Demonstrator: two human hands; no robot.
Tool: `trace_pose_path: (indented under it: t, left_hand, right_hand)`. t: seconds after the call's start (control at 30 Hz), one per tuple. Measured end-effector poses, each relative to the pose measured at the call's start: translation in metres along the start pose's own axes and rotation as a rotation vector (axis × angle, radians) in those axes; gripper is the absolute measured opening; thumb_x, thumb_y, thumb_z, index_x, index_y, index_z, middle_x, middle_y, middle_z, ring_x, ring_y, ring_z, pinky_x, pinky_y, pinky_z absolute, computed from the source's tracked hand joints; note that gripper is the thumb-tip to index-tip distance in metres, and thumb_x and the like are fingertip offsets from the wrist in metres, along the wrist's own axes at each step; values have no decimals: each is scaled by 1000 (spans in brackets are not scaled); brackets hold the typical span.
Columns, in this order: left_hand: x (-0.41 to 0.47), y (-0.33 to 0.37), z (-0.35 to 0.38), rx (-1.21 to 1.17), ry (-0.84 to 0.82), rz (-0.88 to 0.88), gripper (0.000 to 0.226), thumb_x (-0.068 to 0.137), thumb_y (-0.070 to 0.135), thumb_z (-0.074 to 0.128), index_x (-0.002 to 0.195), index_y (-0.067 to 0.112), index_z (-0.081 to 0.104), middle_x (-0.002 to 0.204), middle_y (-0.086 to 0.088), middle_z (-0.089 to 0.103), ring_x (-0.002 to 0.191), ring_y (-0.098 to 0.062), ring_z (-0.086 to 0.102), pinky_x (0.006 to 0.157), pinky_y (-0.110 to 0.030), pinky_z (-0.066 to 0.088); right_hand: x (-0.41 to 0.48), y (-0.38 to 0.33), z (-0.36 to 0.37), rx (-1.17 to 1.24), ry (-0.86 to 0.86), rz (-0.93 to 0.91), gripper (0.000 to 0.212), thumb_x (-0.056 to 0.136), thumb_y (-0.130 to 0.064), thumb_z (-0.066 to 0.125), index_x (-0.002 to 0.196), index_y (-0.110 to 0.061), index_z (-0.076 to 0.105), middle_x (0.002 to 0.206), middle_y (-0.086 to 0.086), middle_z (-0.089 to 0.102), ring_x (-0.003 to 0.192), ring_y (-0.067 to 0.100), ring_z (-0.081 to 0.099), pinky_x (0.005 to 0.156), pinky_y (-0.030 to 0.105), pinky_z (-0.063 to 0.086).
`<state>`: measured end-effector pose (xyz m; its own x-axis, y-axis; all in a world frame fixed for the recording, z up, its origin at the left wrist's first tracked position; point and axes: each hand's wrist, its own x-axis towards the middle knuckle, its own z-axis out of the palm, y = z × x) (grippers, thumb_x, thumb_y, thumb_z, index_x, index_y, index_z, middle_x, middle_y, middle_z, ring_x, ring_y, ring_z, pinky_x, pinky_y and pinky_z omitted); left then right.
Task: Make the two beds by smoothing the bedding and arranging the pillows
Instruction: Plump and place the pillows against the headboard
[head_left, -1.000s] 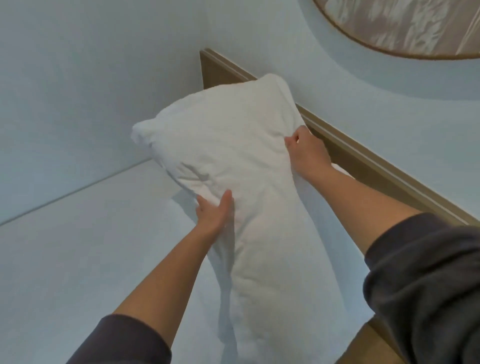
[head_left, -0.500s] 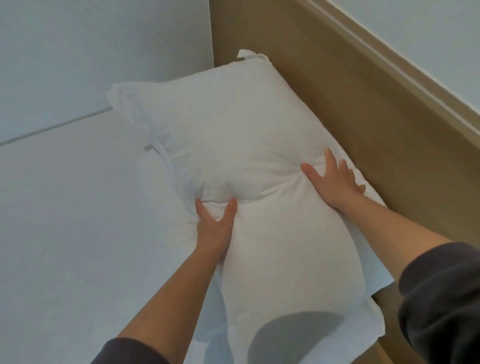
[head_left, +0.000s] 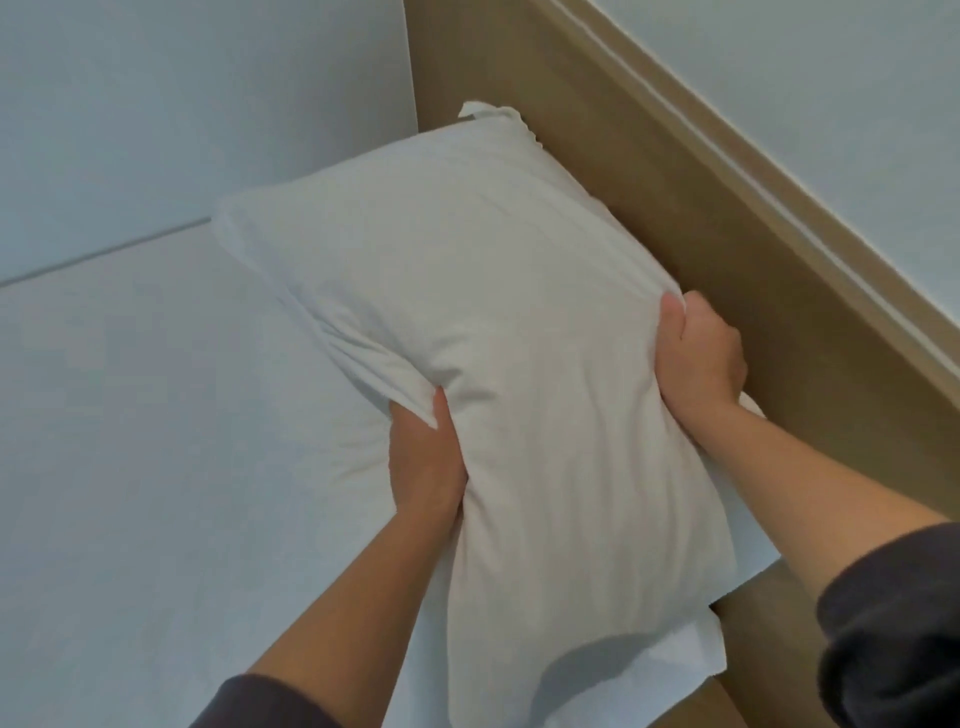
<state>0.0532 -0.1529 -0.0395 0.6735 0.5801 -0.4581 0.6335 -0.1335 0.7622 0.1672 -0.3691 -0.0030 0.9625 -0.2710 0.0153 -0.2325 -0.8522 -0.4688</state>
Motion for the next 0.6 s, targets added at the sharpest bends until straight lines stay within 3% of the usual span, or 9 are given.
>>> trace_pose_path:
  t: [0.07, 0.13, 0.2, 0.23, 0.27, 0.33, 0.47, 0.6]
  left_hand:
    - [-2, -8, -4, 123, -108, -49, 63, 98, 53, 37, 149, 19, 24, 146, -12, 43, 130, -32, 44, 98, -33, 35]
    - [-4, -9, -12, 303, -31, -108, 74, 97, 56, 35, 155, 19, 7, 159, -15, 16, 144, -32, 23, 113, -45, 25]
    - [-11, -1, -20, 415, 137, 141, 73, 98, 51, 34, 156, 19, 1, 163, -8, -5, 150, -25, 3, 118, -47, 14]
    - [-14, 3, -20, 476, 123, 325, 72, 99, 49, 32, 155, 21, -1, 163, -6, -9, 150, -21, -3, 118, -46, 10]
    - [-16, 5, -18, 579, 34, 462, 70, 99, 50, 29, 155, 23, -5, 162, -4, -14, 150, -20, -8, 119, -46, 6]
    - [-16, -3, -15, 840, -141, 537, 71, 99, 56, 21, 153, 27, -14, 161, -5, -20, 149, -23, -12, 119, -51, 4]
    - [-15, -9, -17, 1133, -140, 452, 74, 98, 59, 18, 154, 21, -12, 161, -13, -13, 149, -32, -5, 116, -55, 9]
    - [-36, -1, -28, 1368, -160, 373, 68, 101, 46, 24, 153, 4, 9, 160, -17, 13, 146, -34, 17, 116, -52, 18]
  right_hand:
    - [-2, 0, -7, -119, -134, 44, 34, 103, -38, 34, 109, -9, 50, 113, 20, 58, 105, 38, 53, 76, 40, 38]
    - [-14, -4, -8, -220, -201, 10, 45, 101, -42, 36, 136, -14, 40, 144, 17, 40, 131, 36, 38, 100, 48, 35]
    - [-39, -12, -4, -250, -197, -175, 59, 100, -52, 30, 153, -29, 18, 162, 6, 9, 148, 30, 7, 114, 58, 12]
    - [-53, -15, 2, -275, -228, -282, 60, 100, -56, 23, 154, -36, 6, 164, -1, -6, 150, 27, -7, 114, 61, 3]
    - [-68, -14, 12, -320, -287, -355, 61, 98, -60, 14, 153, -40, -4, 162, -4, -16, 149, 26, -17, 114, 63, -3]
    - [-91, -5, 30, -418, -366, -377, 63, 94, -64, 2, 150, -42, -15, 161, -4, -23, 147, 28, -22, 114, 66, -4]
    - [-103, 12, 34, -489, -356, -285, 62, 96, -62, 1, 150, -41, -18, 161, -2, -23, 148, 30, -19, 114, 65, -2]
    - [-128, 30, 11, -546, -386, -115, 62, 98, -60, 3, 151, -36, -19, 162, 1, -20, 148, 32, -15, 116, 63, 0]
